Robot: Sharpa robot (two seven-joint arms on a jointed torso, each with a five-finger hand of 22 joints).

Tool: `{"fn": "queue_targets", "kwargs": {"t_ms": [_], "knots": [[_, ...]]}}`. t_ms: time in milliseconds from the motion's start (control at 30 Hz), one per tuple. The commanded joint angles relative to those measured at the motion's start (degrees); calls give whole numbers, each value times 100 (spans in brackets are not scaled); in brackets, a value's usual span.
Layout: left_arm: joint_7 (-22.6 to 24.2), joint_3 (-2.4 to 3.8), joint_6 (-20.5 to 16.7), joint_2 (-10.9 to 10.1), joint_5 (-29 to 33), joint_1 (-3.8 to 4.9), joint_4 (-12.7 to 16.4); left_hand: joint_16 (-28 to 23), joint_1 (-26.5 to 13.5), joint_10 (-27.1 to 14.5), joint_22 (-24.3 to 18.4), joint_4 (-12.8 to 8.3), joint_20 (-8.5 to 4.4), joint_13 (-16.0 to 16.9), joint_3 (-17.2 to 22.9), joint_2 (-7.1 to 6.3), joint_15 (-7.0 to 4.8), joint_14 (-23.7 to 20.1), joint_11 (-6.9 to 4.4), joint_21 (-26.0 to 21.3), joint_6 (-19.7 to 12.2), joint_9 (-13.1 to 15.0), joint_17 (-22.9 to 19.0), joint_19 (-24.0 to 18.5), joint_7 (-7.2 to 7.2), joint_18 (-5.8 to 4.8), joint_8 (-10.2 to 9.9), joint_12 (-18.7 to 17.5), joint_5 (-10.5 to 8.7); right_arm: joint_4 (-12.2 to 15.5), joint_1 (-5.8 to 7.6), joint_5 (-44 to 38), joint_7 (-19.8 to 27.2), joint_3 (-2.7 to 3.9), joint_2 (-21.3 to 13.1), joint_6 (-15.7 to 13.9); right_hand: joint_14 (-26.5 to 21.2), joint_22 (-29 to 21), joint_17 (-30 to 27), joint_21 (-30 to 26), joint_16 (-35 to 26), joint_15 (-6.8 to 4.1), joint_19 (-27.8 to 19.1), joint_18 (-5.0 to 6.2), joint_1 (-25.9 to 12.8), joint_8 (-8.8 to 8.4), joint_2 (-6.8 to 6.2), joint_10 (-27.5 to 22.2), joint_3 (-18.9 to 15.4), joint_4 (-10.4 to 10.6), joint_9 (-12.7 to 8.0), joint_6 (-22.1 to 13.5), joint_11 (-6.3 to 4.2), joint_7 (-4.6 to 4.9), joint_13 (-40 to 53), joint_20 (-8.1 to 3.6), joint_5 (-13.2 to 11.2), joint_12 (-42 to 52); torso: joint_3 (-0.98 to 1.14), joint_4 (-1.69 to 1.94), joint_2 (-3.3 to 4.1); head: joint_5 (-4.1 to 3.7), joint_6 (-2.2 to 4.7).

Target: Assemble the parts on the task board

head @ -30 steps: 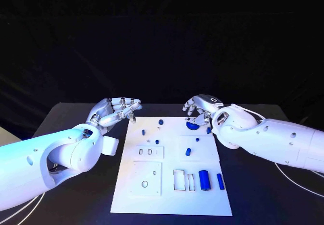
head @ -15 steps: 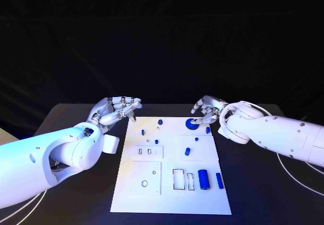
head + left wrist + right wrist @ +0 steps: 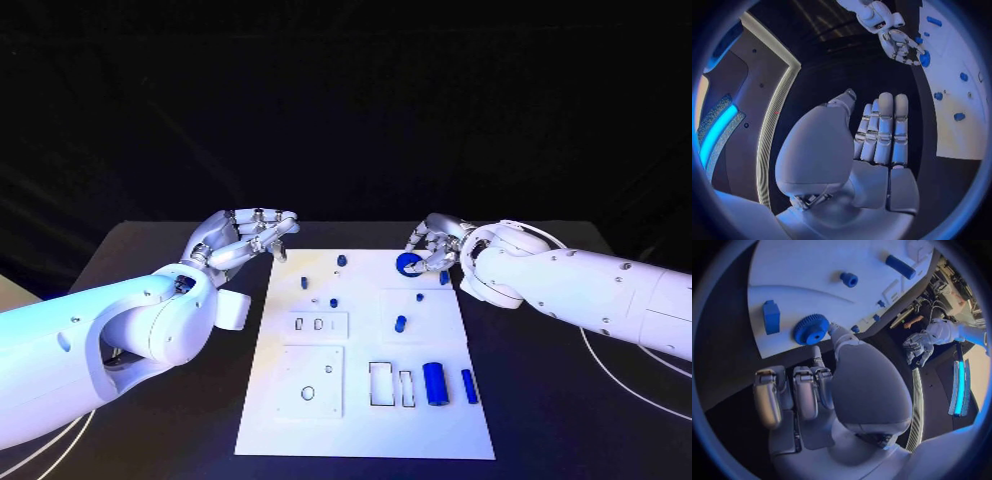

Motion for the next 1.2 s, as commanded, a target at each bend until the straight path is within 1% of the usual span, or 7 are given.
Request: {"fn": "queue_targets", "kwargs": {"t_ms": [33,267,467,700,900,1067,1200], "knots": [[31,4,113,21,22,7,-2,27,13,-47,12,-1,12,7,44,34,-3,3,-1,43,-22,7,4,-44,14,77,-40,-9,6,-8,-8,-307,-168,-7,19,101,598,1507,1506,19,18,32,600,-37,81,59,4,616,-18,26,13,-6,38,0,1503,42,38,20,0,7,-7,-8,-26],[26,4,112,18,22,7,-12,27,13,-47,12,-1,12,7,44,34,-3,3,-1,43,-22,7,4,-44,14,77,-40,-9,6,-71,-27,-459,-253,-28,46,97,598,1507,1506,19,18,33,600,-37,124,91,27,616,4,32,17,8,36,-2,1503,45,37,20,5,5,-3,3,-44],[25,4,114,16,22,7,-15,27,13,-47,12,-1,12,7,44,34,-3,3,-1,43,-22,7,4,-44,14,77,-40,-9,6,-119,-34,-522,-271,-32,46,79,598,1507,1506,19,18,33,600,-37,153,107,40,616,24,30,19,14,36,-2,1503,46,47,20,0,5,-6,7,-43],[23,4,114,10,22,7,-22,27,13,-47,12,-1,12,7,44,34,-3,3,-1,43,-22,7,4,-44,14,77,-40,-9,6,-95,-53,-565,-250,-35,31,122,598,1507,1506,19,18,33,600,-37,235,142,47,616,79,5,20,33,34,-5,1503,47,71,20,4,-11,-6,13,-52],[22,4,115,11,22,7,-22,27,13,-47,12,-1,12,7,44,34,-3,3,-1,43,-22,7,4,-44,14,77,-40,-9,6,-42,-80,-571,-208,-41,57,77,598,1507,1506,19,18,7,600,-37,293,238,120,616,235,16,25,199,8,-39,1503,33,74,20,3,0,-4,9,-57],[19,4,116,7,22,7,-24,40,20,-48,22,-3,12,8,52,38,-3,3,-1,58,-21,10,3,-51,13,77,-41,-7,6,-1,-91,-577,-212,-43,69,25,598,1507,1506,19,18,-2,600,-37,251,243,91,616,250,44,14,221,2,-44,1503,24,32,20,3,12,-2,4,-58],[16,3,118,4,22,7,-27,44,20,-48,25,-2,13,8,54,40,-3,3,-1,63,-21,11,3,-54,13,78,-41,-6,6,16,-95,-623,-245,-44,75,-27,598,1507,1506,19,18,-4,600,-37,226,238,62,616,247,59,5,219,0,-46,1503,21,10,20,-2,3,-4,2,-71]]}}
